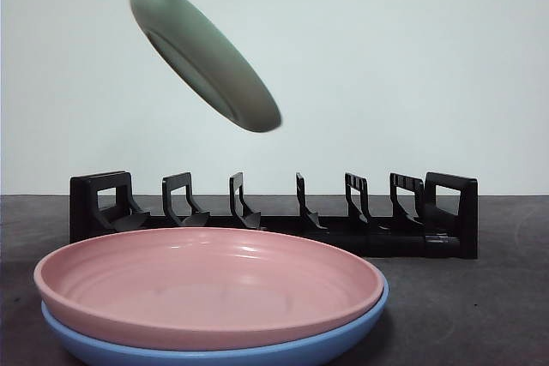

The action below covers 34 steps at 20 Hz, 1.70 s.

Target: Place the plate

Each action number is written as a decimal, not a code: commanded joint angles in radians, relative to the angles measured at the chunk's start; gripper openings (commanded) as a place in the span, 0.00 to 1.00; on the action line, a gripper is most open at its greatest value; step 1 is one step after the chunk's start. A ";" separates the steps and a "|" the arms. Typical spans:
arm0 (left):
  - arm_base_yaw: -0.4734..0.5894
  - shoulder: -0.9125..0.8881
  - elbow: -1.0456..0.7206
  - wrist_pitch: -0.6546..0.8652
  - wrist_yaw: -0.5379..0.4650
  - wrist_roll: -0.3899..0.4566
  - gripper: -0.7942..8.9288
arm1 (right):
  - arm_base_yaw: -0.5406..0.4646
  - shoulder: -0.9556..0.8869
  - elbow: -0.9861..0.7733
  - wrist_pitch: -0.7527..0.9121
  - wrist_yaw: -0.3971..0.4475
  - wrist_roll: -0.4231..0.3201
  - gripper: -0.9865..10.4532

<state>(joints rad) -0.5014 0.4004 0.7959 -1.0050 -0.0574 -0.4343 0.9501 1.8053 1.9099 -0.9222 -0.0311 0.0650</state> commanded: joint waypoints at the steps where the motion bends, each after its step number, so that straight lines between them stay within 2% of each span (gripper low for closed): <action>1: -0.002 0.003 0.015 0.010 -0.007 0.000 0.48 | 0.045 -0.034 -0.058 0.050 0.038 -0.029 0.10; 7: -0.002 0.003 0.015 0.010 -0.007 0.000 0.48 | 0.145 -0.243 -0.402 0.208 0.112 -0.029 0.10; 11: -0.002 0.003 0.015 0.010 -0.007 0.000 0.47 | 0.250 -0.407 -0.613 0.278 0.249 -0.051 0.10; 15: -0.002 0.003 0.015 0.010 -0.007 0.000 0.47 | 0.380 -0.514 -0.726 0.232 0.353 -0.059 0.10; 19: -0.003 0.003 0.015 0.010 -0.007 0.000 0.47 | 0.502 -0.518 -0.739 0.159 0.475 -0.105 0.10; 23: -0.003 0.003 0.015 0.010 -0.007 0.000 0.47 | 0.558 -0.518 -0.772 0.154 0.481 -0.104 0.10; 29: -0.003 0.003 0.015 0.008 -0.007 0.000 0.47 | 0.560 -0.498 -0.873 0.191 0.476 -0.137 0.10; 34: -0.003 0.003 0.015 0.006 -0.007 0.004 0.47 | 0.559 -0.394 -0.877 0.240 0.456 -0.275 0.10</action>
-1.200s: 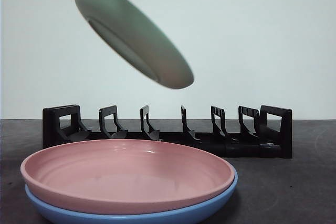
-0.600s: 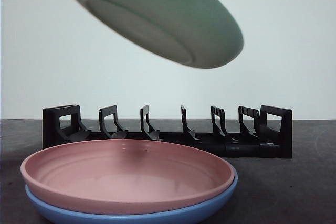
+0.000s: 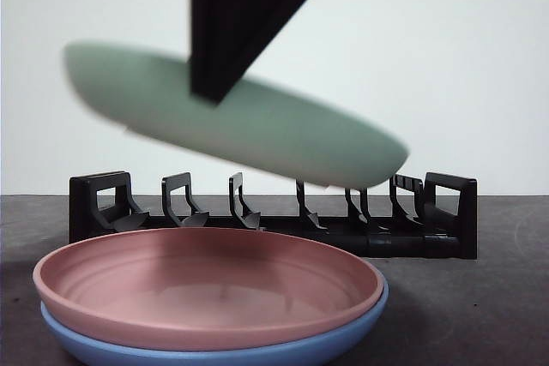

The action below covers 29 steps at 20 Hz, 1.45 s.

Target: Place the plate

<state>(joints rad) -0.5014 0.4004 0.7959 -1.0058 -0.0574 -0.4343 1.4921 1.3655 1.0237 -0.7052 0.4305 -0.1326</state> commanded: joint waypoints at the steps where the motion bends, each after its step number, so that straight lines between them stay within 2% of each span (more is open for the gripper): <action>1: -0.003 0.003 0.015 0.006 -0.007 0.004 0.47 | 0.015 0.072 0.009 0.030 -0.013 -0.100 0.10; 5: -0.003 0.003 0.015 0.002 -0.007 0.004 0.47 | 0.012 0.174 0.009 0.033 -0.024 -0.165 0.10; 10: -0.003 0.003 0.015 0.002 -0.007 0.004 0.47 | -0.012 0.211 0.009 0.042 -0.132 -0.167 0.10; 16: -0.003 0.003 0.015 0.002 -0.007 0.008 0.47 | -0.024 0.211 0.011 0.047 -0.143 -0.159 0.12; 21: -0.003 0.003 0.015 0.003 -0.007 0.025 0.47 | -0.024 0.211 0.011 0.039 -0.143 -0.127 0.21; 26: -0.003 0.003 0.015 0.004 -0.007 0.027 0.47 | -0.022 0.202 0.030 0.036 -0.152 -0.034 0.33; 29: -0.003 0.003 0.015 0.006 -0.007 0.032 0.47 | -0.022 0.143 0.051 0.071 -0.222 0.038 0.34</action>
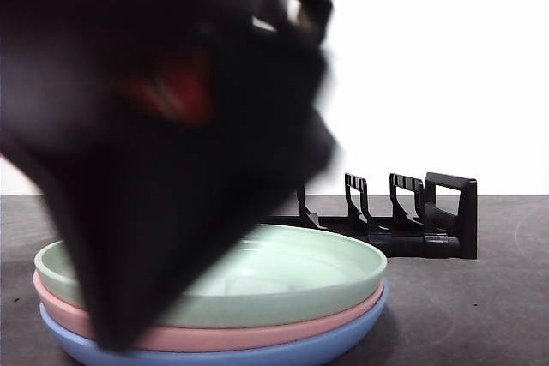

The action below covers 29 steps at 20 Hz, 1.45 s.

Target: Place the plate

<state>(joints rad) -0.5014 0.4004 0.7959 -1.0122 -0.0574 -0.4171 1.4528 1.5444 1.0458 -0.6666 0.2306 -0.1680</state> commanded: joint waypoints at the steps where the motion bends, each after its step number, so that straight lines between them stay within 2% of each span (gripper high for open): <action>1: -0.003 0.003 0.015 0.018 -0.007 0.018 0.47 | 0.010 -0.068 0.029 0.053 -0.020 0.083 0.34; 5: -0.002 0.003 0.015 0.085 -0.007 0.048 0.47 | -0.114 -0.202 0.026 0.106 -0.013 0.082 0.33; 10: -0.002 0.013 0.015 0.180 -0.008 0.073 0.47 | -0.412 -0.328 0.020 0.106 -0.033 0.082 0.33; 15: -0.002 0.039 0.015 0.195 -0.031 0.143 0.47 | -0.757 -0.414 0.020 0.128 -0.190 0.082 0.33; 19: -0.003 0.040 0.015 0.196 -0.031 0.173 0.47 | -0.976 -0.422 0.020 0.134 -0.279 0.095 0.33; 21: -0.003 0.040 0.015 0.194 -0.030 0.173 0.47 | -1.025 -0.422 0.020 0.119 -0.284 0.109 0.33; 22: -0.003 0.040 0.015 0.192 -0.029 0.173 0.45 | -1.033 -0.422 0.020 0.119 -0.285 0.109 0.30; 23: -0.003 0.040 0.015 0.193 -0.029 0.174 0.27 | -1.040 -0.422 0.020 0.116 -0.284 0.108 0.13; 24: -0.003 0.040 0.015 0.192 -0.029 0.172 0.07 | -1.042 -0.421 0.020 0.130 -0.284 0.106 0.11; 29: -0.003 0.033 0.015 0.205 -0.029 0.207 0.09 | -1.037 -0.423 0.020 0.143 -0.319 0.108 0.10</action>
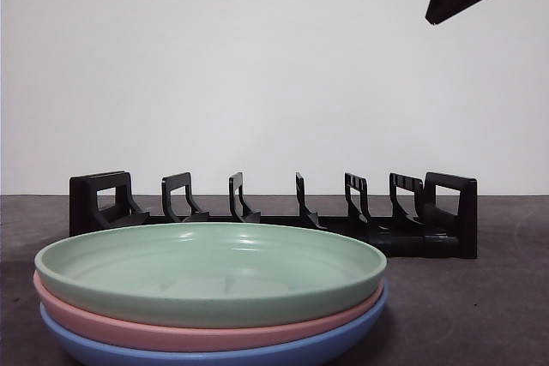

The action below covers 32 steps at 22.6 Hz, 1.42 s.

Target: Place the plate

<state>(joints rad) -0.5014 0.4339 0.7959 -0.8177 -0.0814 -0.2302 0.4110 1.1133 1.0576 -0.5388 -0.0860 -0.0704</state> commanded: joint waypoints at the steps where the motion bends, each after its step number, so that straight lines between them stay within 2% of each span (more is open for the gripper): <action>1: -0.003 -0.001 0.015 0.010 -0.005 0.020 0.09 | 0.005 0.008 0.008 0.025 -0.002 0.010 0.10; 6: -0.003 -0.002 0.015 0.010 -0.005 0.020 0.09 | 0.005 0.008 0.008 0.042 0.000 0.010 0.10; 7: -0.003 -0.013 0.014 0.013 -0.005 0.075 0.09 | 0.005 0.008 0.008 0.042 0.000 0.010 0.10; 8: -0.002 -0.030 0.001 0.036 -0.006 0.086 0.09 | 0.005 0.008 0.008 0.042 0.001 0.010 0.10; 11: 0.076 -0.181 -0.214 0.291 -0.032 0.187 0.09 | 0.005 0.008 0.009 0.045 0.000 0.011 0.10; 14: 0.229 -0.296 -0.467 0.525 -0.030 0.184 0.09 | 0.005 0.008 0.008 0.045 0.000 0.010 0.10; 16: 0.328 -0.367 -0.594 0.619 -0.012 0.175 0.09 | 0.005 0.008 0.008 0.045 0.001 0.010 0.10; 23: 0.461 -0.431 -0.752 0.695 0.006 0.150 0.09 | 0.005 0.008 0.009 0.045 0.000 0.010 0.10; 32: 0.484 -0.431 -0.783 0.718 0.061 0.137 0.09 | 0.005 0.008 0.009 0.046 0.007 0.010 0.10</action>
<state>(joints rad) -0.0177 0.0044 0.0322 -0.1181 -0.0238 -0.0818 0.4107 1.1133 1.0576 -0.5041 -0.0784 -0.0704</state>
